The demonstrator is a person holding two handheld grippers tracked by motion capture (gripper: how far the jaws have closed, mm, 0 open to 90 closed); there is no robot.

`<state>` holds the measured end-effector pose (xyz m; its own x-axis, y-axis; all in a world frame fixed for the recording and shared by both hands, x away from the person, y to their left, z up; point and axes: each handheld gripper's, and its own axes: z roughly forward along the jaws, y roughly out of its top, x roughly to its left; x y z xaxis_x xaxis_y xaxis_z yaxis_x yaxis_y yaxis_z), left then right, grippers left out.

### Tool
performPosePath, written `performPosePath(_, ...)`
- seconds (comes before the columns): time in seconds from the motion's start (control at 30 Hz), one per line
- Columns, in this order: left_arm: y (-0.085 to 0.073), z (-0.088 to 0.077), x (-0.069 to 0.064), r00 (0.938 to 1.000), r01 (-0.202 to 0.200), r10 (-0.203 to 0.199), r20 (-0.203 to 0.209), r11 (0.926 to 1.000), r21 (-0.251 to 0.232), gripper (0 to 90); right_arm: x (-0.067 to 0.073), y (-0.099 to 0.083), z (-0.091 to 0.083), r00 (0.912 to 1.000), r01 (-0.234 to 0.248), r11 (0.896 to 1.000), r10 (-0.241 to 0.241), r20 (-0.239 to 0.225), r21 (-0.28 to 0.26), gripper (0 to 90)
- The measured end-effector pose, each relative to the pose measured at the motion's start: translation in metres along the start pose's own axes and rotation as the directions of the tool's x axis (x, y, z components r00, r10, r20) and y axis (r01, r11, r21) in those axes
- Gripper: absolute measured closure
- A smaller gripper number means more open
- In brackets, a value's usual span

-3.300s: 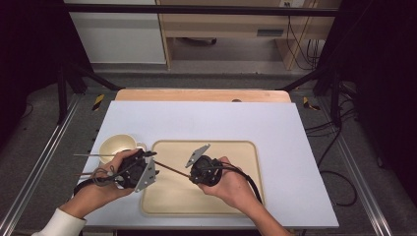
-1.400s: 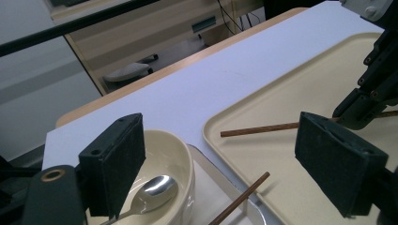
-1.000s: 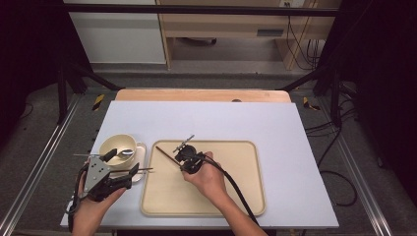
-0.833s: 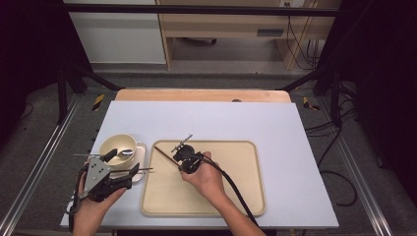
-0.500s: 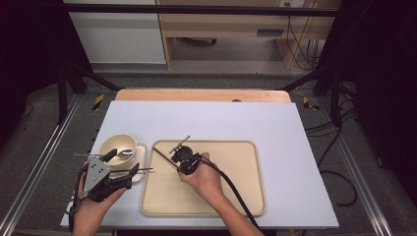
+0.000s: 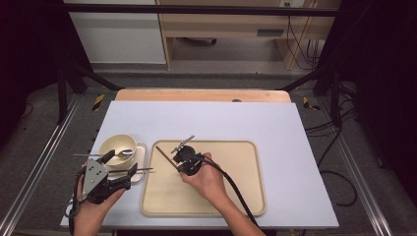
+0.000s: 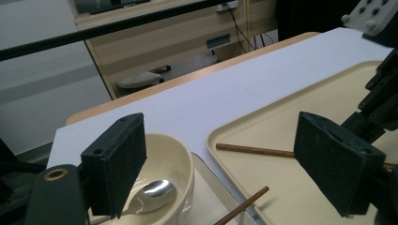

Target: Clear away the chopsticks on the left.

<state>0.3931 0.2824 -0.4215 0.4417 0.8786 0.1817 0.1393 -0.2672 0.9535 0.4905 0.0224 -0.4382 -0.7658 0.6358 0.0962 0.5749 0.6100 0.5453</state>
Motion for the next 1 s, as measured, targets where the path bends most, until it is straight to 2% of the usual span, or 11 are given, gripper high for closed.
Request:
performPosePath(0.07, -0.005, -0.002, -0.002, 0.9999, 0.007, -0.007, -0.008, 1.0, -0.001, 17.1, -0.001, -0.005, -0.004, 0.9999, 0.004, 1.0, -0.004, -0.01, -0.007, 90.0)
performPosePath(0.17, -0.012, -0.007, -0.003, 0.9997, 0.021, -0.021, -0.011, 0.9998, 0.003, 17.1, -0.003, -0.015, -0.01, 0.9995, -0.017, 1.0, 0.017, -0.028, -0.014, 90.0)
performPosePath(0.33, -0.024, -0.016, -0.004, 0.9984, 0.054, -0.054, -0.018, 0.9985, 0.01, 16.9, -0.011, -0.033, -0.019, 0.9961, -0.071, 0.997, 0.069, -0.054, -0.031, 90.0)
performPosePath(0.47, -0.026, -0.014, -0.003, 0.9983, 0.053, -0.052, -0.026, 0.9985, 0.015, 16.6, -0.019, -0.044, -0.021, 0.9915, -0.111, 0.993, 0.109, -0.071, -0.026, 90.0)
performPosePath(0.57, -0.029, -0.013, -0.001, 0.9981, 0.056, -0.056, -0.027, 0.998, 0.028, 16.4, -0.021, -0.049, -0.02, 0.9907, -0.114, 0.993, 0.112, -0.078, -0.026, 90.0)
performPosePath(1.0, -0.03, -0.014, 0.002, 0.9973, 0.063, -0.062, -0.039, 0.9977, 0.023, 16.5, -0.019, -0.053, -0.013, 0.9871, -0.125, 0.992, 0.125, -0.1, 0.0, 90.0)
